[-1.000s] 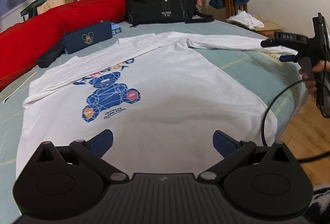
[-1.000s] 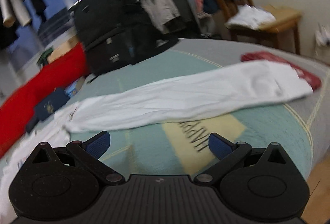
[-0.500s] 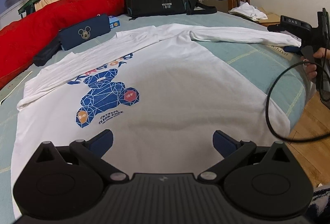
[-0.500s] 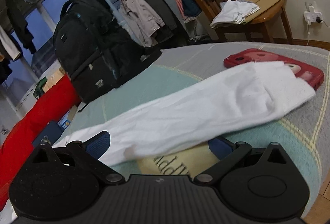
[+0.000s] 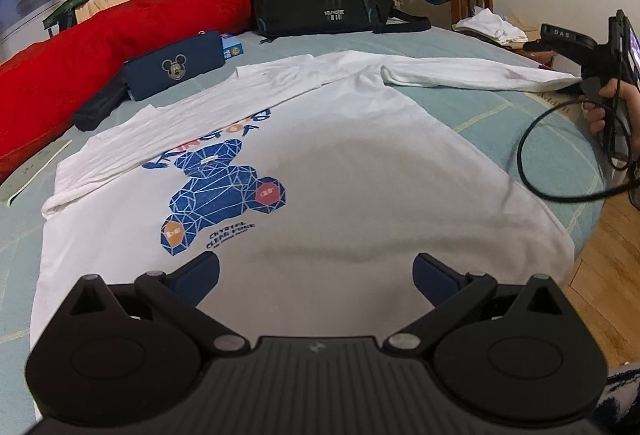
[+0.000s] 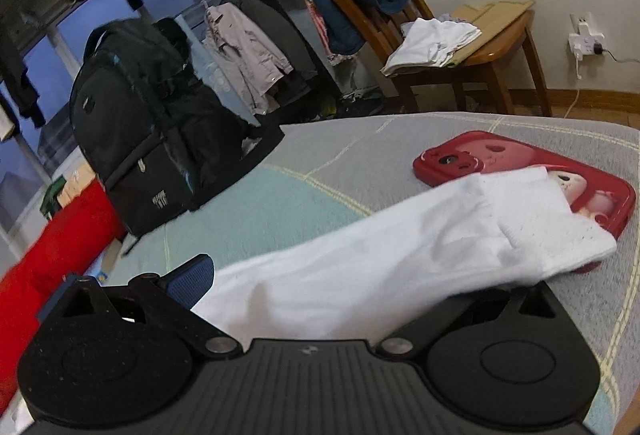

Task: Fold clothes
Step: 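Close the right gripper on the second sleeve's cuff, then lift the cuff with the right gripper and carry it over the shirt body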

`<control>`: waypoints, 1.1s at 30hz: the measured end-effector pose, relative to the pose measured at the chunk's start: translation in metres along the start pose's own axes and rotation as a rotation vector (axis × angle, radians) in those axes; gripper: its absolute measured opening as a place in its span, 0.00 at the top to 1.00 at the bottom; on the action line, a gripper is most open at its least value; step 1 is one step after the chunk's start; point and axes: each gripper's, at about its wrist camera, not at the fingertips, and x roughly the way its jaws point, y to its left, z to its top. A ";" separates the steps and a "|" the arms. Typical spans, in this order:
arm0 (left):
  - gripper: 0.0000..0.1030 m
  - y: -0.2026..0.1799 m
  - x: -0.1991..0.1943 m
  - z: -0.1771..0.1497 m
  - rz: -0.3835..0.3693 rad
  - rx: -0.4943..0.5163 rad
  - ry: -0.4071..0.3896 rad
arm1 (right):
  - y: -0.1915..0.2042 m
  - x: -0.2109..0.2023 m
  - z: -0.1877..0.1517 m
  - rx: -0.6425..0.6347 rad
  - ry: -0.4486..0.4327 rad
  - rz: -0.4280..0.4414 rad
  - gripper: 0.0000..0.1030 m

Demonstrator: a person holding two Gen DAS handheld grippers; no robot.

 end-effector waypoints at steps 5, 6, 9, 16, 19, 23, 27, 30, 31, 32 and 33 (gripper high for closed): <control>0.01 0.003 -0.007 0.000 0.003 -0.006 -0.021 | 0.007 -0.003 0.011 0.041 -0.014 0.044 0.00; 0.01 0.004 -0.009 -0.001 0.004 -0.007 -0.024 | 0.011 -0.003 0.012 0.044 -0.015 0.057 0.00; 0.01 0.007 -0.012 -0.003 0.008 -0.010 -0.028 | 0.025 -0.001 0.015 0.030 -0.010 0.078 0.00; 0.01 0.015 -0.023 -0.006 0.000 -0.006 -0.026 | 0.076 0.013 0.017 -0.044 0.032 0.130 0.00; 0.01 0.020 -0.027 -0.008 -0.010 -0.015 -0.027 | 0.098 0.021 0.015 -0.065 0.054 0.155 0.00; 0.01 0.027 -0.032 -0.010 0.001 -0.030 -0.034 | 0.124 0.030 0.010 -0.081 0.084 0.186 0.00; 0.01 0.035 -0.036 -0.012 0.002 -0.037 -0.035 | 0.150 0.038 0.005 -0.110 0.103 0.202 0.00; 0.01 0.040 -0.038 -0.014 -0.014 -0.040 -0.032 | 0.172 0.046 0.001 -0.128 0.127 0.214 0.00; 0.01 0.041 -0.039 -0.015 -0.016 -0.039 -0.031 | 0.179 0.049 -0.002 -0.132 0.135 0.222 0.00; 0.01 0.042 -0.040 -0.017 -0.015 -0.037 -0.029 | 0.186 0.052 -0.004 -0.135 0.143 0.231 0.00; 0.01 0.043 -0.040 -0.018 -0.014 -0.034 -0.027 | 0.193 0.054 -0.006 -0.137 0.149 0.240 0.00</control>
